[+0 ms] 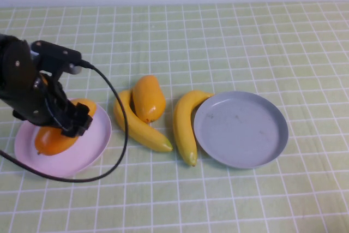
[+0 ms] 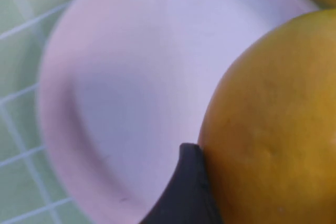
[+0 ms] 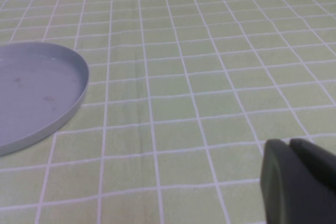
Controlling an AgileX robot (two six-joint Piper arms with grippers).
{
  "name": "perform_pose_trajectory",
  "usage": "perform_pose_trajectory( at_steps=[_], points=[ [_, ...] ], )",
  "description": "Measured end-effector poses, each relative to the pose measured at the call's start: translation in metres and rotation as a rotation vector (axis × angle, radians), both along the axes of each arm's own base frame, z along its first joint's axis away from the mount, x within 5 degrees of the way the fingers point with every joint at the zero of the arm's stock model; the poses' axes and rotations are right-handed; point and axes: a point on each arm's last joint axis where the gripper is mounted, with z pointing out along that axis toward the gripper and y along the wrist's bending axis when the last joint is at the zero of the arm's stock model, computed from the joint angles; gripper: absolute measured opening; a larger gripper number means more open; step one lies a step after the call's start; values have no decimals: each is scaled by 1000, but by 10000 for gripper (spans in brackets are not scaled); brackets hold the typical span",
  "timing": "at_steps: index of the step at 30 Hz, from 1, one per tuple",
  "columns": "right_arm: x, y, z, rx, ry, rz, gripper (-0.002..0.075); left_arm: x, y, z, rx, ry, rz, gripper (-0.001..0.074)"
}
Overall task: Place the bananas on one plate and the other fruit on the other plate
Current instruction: Put one type of fruit in the left plate
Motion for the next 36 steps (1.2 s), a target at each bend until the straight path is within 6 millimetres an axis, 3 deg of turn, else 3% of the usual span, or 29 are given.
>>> perform_pose_trajectory(
  at_steps=[5,11,14,19,29,32,36],
  points=[
    [0,0,0,0,0,0,-15,16,26,-23,6,47,112,540],
    [0,0,0,0,0,0,-15,27,36,-41,36,102,136,540],
    [0,0,0,0,0,0,-15,33,35,-36,31,85,140,544],
    [0,0,0,0,0,0,-15,41,34,-16,11,67,195,661],
    [0,0,0,0,0,0,-15,42,32,3,-19,129,255,668],
    [0,0,0,0,0,0,-15,42,22,11,-40,126,242,668],
    [0,0,0,0,0,0,-15,43,-10,28,-72,76,194,668]
  ],
)
